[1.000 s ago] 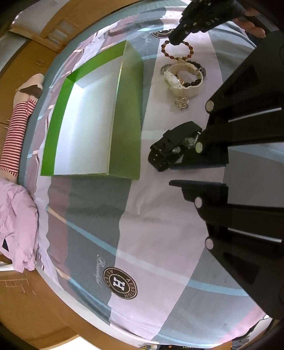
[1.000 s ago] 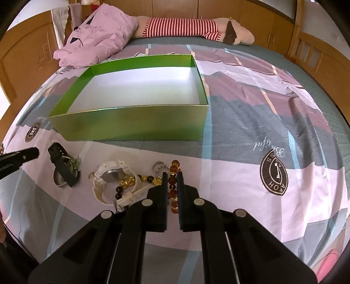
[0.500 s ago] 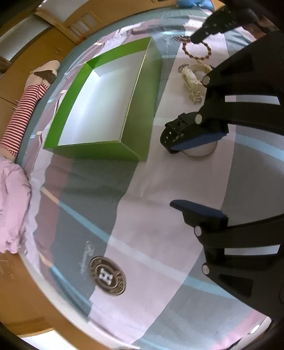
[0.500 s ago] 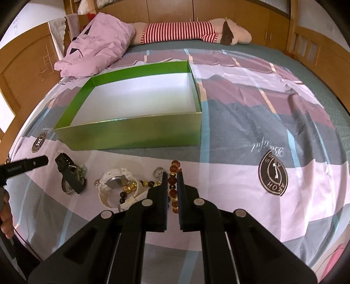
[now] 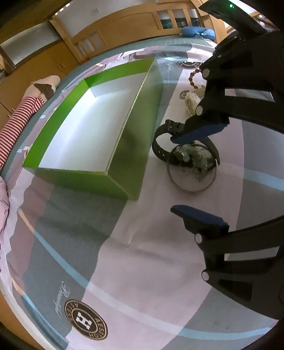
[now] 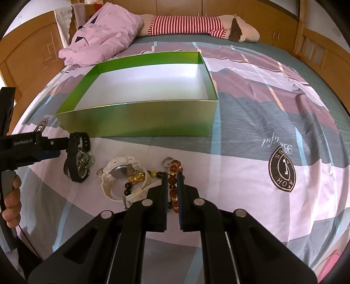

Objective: Organize jewelry
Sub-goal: 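Close the left tool on the silver bangle while the right tool grips the amber bracelet, then carry both pieces into the green box and open both tools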

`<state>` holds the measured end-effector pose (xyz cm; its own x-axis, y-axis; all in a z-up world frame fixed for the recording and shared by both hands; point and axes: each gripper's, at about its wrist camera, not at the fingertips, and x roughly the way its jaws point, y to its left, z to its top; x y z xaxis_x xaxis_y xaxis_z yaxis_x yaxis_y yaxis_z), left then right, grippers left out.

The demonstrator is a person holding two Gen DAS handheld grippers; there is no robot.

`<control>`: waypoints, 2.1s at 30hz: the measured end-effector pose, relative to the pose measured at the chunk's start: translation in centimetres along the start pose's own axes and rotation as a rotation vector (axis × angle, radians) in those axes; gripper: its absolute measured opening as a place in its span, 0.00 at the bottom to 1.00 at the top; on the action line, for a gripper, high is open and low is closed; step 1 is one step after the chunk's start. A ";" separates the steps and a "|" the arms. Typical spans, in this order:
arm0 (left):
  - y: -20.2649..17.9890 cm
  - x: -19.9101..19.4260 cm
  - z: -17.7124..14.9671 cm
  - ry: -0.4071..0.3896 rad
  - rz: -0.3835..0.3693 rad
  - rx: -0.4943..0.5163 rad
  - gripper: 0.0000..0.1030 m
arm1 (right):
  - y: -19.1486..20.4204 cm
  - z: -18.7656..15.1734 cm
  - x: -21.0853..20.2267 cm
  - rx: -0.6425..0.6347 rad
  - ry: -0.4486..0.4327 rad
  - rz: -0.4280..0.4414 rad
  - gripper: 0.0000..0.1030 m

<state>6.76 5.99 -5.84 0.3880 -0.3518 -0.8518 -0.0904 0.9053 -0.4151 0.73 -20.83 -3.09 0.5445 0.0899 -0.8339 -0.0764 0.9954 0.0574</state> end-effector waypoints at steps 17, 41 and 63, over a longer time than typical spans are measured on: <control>-0.4 1.6 -1.9 0.058 0.125 0.076 0.16 | -0.1 -0.2 0.3 -0.005 0.014 -0.006 0.07; 1.3 -7.4 0.0 -0.187 0.057 0.039 0.05 | -0.8 0.6 -1.3 0.034 -0.058 0.011 0.07; -2.7 -6.4 -2.7 -0.223 0.160 0.198 0.05 | -0.5 1.2 -1.5 0.037 -0.075 0.005 0.07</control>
<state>2.03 5.15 -0.09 0.5762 -0.1605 -0.8014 0.0051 0.9812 -0.1929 0.96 -21.46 -1.25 0.6057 0.0958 -0.7899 -0.0495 0.9953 0.0827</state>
